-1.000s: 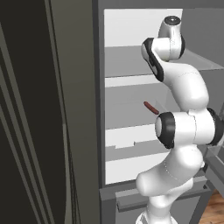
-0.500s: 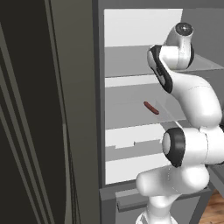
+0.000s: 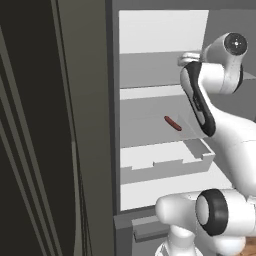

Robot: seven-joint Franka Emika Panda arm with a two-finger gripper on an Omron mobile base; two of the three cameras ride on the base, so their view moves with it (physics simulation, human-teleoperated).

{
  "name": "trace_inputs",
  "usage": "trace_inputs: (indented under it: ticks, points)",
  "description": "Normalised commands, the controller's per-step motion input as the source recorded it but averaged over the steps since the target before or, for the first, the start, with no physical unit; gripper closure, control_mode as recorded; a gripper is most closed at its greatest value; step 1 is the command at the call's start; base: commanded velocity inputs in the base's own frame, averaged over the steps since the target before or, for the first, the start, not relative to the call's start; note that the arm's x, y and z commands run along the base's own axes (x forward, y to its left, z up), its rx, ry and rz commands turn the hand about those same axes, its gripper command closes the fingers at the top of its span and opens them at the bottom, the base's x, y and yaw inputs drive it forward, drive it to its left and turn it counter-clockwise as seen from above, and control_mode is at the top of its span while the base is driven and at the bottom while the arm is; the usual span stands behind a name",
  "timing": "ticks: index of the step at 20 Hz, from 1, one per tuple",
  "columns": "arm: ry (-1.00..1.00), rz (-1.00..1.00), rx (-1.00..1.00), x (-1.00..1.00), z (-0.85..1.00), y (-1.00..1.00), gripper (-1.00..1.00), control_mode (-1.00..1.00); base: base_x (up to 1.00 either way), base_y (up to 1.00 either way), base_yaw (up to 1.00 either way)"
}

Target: Retrieve the sausage and cheese from the fridge and place them on the cutting board on the counter.

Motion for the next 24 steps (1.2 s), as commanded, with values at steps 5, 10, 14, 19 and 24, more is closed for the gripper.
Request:
trace_inputs:
  ticks: [5, 10, 14, 19, 24]
  points:
    - [0.0, 0.09, -0.02, -1.0, 0.29, 0.17, 1.0, -1.0, 0.0, 0.0, 0.0]
    - [-0.04, 0.11, 0.0, -1.0, 0.0, 0.01, 1.0, -1.0, 0.0, 0.0, 0.0]
    - [-0.06, 0.12, 0.0, -1.0, 0.0, 0.15, 1.0, -1.0, 0.0, 0.0, 0.0]
    - [-0.01, 0.04, -0.07, -1.0, 0.01, 0.51, 1.0, -1.0, 0.0, 0.0, 0.0]
    - [0.0, 0.0, -0.02, -1.0, 0.0, 0.2, 1.0, -1.0, 0.0, 0.0, 0.0]
